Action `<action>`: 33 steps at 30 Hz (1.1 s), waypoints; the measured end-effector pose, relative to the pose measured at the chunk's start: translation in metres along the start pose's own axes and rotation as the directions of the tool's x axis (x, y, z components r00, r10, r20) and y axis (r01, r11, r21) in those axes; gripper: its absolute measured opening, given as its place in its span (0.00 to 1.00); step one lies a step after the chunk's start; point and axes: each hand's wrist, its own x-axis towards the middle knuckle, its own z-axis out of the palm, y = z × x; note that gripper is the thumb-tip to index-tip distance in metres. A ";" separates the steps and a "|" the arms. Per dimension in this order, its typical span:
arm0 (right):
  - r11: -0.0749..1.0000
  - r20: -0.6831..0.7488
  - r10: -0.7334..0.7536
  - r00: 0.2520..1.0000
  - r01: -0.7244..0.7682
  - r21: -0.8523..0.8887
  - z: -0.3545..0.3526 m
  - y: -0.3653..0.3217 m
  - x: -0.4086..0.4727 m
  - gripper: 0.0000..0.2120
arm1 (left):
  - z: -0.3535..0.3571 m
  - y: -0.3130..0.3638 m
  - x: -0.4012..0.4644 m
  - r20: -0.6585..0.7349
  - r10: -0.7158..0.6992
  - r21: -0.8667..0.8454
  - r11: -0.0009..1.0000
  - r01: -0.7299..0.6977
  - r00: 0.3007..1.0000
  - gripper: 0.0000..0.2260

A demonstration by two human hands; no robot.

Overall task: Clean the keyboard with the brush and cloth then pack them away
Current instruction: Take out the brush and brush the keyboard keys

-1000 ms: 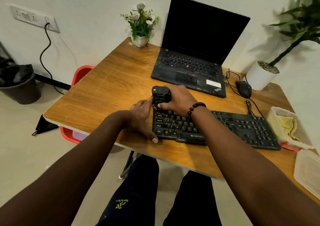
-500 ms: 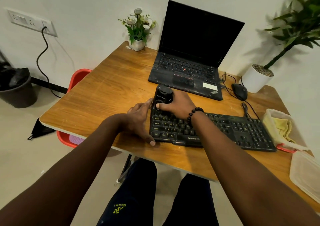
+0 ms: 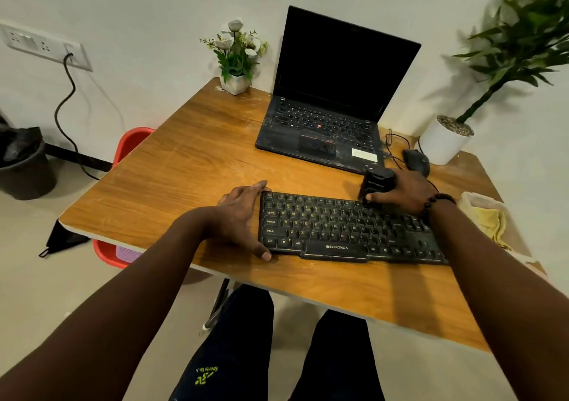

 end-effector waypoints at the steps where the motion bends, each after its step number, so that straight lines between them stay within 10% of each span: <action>1: 0.999 -0.013 0.023 1.000 -0.024 -0.029 -0.004 0.011 -0.001 0.26 | 0.000 0.000 -0.001 -0.001 -0.002 0.001 1.000 0.002 1.000 0.69; 15: 0.978 -0.211 0.167 0.963 -0.135 0.159 -0.022 0.090 -0.021 0.23 | -0.024 0.037 0.020 0.253 -0.019 0.310 0.949 -0.062 0.967 0.73; 23: 0.964 -0.126 -0.043 0.991 0.074 0.254 -0.004 0.058 -0.010 0.24 | 0.036 0.152 0.071 0.101 0.235 0.420 0.871 -0.255 0.967 0.60; 33: 0.974 -0.239 0.192 0.952 -0.154 0.167 -0.031 0.135 -0.032 0.27 | 0.052 0.173 0.087 0.037 0.253 0.583 0.780 -0.226 0.967 0.57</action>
